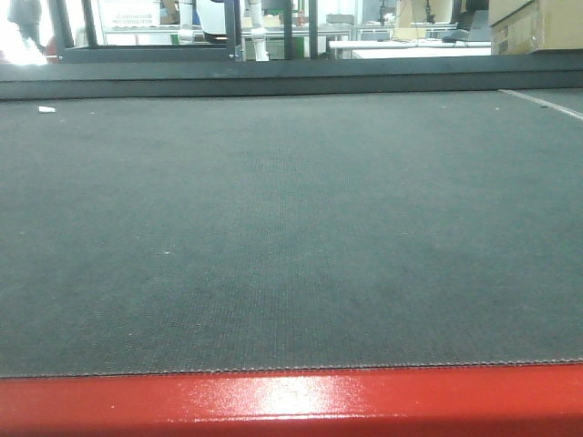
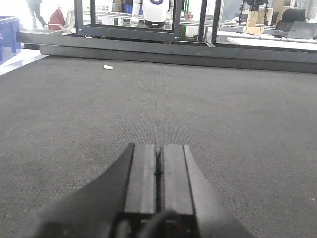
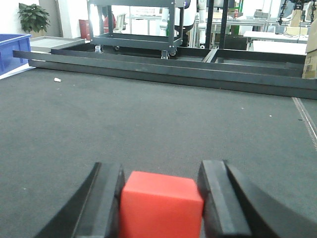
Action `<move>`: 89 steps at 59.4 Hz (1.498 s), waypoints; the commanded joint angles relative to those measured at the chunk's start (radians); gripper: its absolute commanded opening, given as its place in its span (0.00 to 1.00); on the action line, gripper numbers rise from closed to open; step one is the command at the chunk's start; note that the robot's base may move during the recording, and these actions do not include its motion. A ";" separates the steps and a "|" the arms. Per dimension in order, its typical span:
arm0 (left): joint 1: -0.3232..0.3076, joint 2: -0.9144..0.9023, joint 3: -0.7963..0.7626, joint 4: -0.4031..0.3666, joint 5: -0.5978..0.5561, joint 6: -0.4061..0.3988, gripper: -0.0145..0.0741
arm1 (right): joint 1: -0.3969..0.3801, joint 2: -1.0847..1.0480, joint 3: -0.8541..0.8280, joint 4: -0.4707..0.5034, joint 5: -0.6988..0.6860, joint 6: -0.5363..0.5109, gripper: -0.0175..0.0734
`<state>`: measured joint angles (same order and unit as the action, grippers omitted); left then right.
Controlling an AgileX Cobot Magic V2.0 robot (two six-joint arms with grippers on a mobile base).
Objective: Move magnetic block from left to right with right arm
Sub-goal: 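Turn the base away from the first table holding the cube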
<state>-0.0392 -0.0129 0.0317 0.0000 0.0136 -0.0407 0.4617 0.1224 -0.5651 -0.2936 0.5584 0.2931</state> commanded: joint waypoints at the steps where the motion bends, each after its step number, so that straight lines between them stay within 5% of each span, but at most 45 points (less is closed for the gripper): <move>1: 0.003 -0.015 0.009 0.000 -0.088 -0.007 0.03 | -0.005 0.015 -0.028 -0.027 -0.092 -0.007 0.37; 89: -0.003 -0.015 0.009 0.000 -0.088 -0.007 0.03 | -0.005 0.015 -0.028 -0.027 -0.092 -0.007 0.37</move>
<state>-0.0392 -0.0129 0.0317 0.0000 0.0136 -0.0407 0.4617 0.1224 -0.5651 -0.2954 0.5584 0.2931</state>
